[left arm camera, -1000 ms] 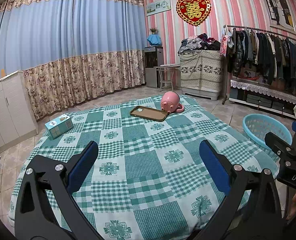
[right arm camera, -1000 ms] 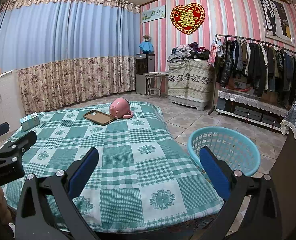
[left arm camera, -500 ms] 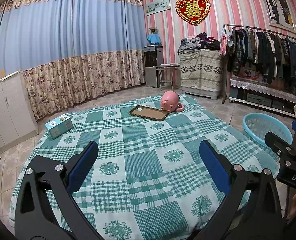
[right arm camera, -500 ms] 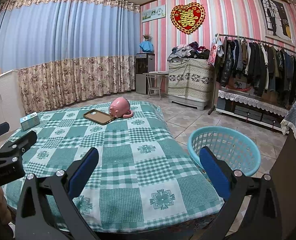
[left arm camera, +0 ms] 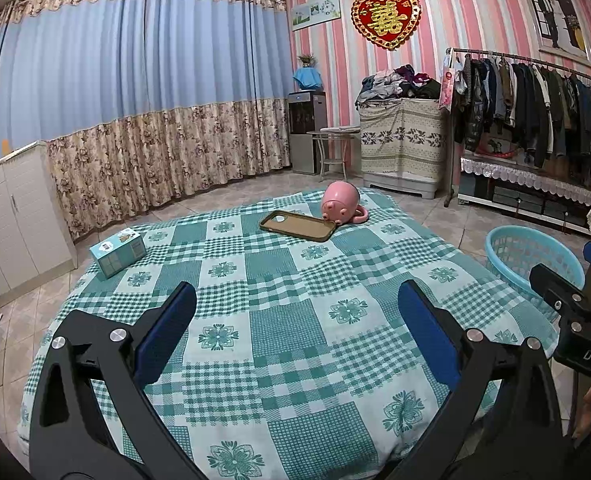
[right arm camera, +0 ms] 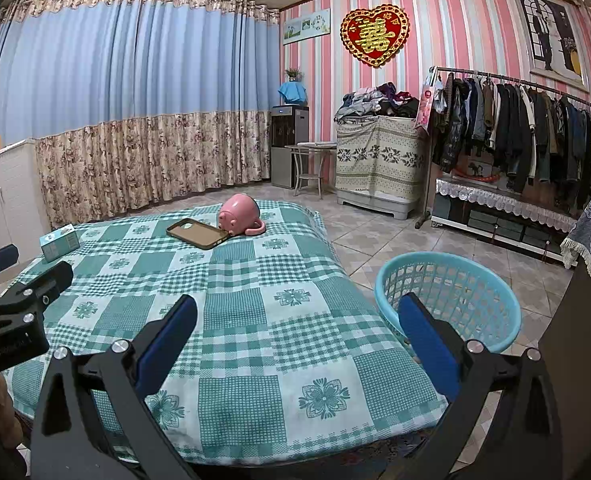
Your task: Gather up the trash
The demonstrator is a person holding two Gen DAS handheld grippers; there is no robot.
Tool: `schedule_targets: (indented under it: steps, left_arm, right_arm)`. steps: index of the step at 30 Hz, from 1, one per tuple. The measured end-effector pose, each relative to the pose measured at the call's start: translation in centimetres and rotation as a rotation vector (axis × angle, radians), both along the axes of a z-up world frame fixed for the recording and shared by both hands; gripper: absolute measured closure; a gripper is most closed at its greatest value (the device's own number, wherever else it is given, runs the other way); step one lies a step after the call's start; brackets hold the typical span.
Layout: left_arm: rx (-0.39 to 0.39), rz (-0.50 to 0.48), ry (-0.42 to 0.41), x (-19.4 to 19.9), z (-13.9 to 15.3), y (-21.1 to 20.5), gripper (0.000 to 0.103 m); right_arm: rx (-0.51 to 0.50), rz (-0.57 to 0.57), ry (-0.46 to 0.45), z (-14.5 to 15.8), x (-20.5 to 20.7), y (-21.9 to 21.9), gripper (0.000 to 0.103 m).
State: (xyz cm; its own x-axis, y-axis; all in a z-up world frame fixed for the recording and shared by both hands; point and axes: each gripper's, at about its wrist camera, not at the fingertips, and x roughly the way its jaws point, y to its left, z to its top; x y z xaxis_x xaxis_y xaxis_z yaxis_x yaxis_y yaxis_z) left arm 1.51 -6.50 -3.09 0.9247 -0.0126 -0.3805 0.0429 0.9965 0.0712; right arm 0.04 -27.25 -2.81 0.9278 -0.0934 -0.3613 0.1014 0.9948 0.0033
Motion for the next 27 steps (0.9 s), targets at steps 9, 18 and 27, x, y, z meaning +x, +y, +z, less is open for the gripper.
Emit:
schedule_targets:
  steps: [9, 18, 27]
  left_arm:
    - [0.001, 0.001, 0.003, 0.03, -0.28, 0.11, 0.005]
    - [0.002, 0.004, 0.003, -0.02, -0.48, 0.03, 0.005]
    - [0.002, 0.005, 0.0, -0.04, -0.55, 0.15, 0.005]
  right_arm:
    - [0.0, -0.001, 0.001, 0.02, 0.01, -0.03, 0.005]
    - [0.0, -0.001, 0.001, 0.05, 0.03, -0.02, 0.005]
    - [0.0, 0.0, 0.001, 0.07, 0.03, 0.06, 0.005]
